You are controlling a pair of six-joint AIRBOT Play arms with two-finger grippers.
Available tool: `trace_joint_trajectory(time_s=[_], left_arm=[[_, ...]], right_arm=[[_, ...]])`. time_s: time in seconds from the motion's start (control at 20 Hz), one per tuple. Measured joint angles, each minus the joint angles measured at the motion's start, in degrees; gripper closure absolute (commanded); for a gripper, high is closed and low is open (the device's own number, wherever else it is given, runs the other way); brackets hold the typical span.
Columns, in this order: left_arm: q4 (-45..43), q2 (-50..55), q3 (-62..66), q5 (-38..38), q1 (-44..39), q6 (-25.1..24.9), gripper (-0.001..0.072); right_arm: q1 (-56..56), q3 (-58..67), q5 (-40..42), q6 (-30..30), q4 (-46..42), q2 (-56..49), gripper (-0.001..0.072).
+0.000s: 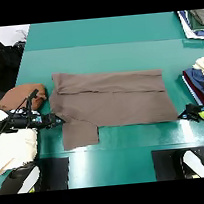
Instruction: Fold the shirts.
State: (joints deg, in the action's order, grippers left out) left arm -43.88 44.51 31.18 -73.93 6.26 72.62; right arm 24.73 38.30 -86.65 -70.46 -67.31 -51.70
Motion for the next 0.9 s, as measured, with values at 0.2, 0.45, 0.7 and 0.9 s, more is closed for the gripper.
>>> trace_joint_trajectory(time_s=[0.2, 0.45, 0.7, 0.9], left_arm=[[-1.31, -2.12, 7.93, -1.66, -5.35, 2.82, 0.0678], [-6.49, 6.58, 17.84, 3.21, -7.43, 3.80, 0.0677], [-8.79, 21.00, 27.15, 9.99, -7.87, 2.71, 0.0677], [-9.53, 29.75, 33.70, 15.56, -7.91, 2.49, 0.0677]], right_arm=[[-0.09, 4.48, -1.73, -2.97, -1.92, 5.79, 0.0696], [-6.12, 13.25, 0.96, -4.15, -2.58, -0.22, 0.0696], [-12.76, 24.28, 6.54, -5.20, -2.80, -13.94, 0.0696], [-15.56, 33.22, 8.22, -5.88, -2.78, -24.98, 0.0696]])
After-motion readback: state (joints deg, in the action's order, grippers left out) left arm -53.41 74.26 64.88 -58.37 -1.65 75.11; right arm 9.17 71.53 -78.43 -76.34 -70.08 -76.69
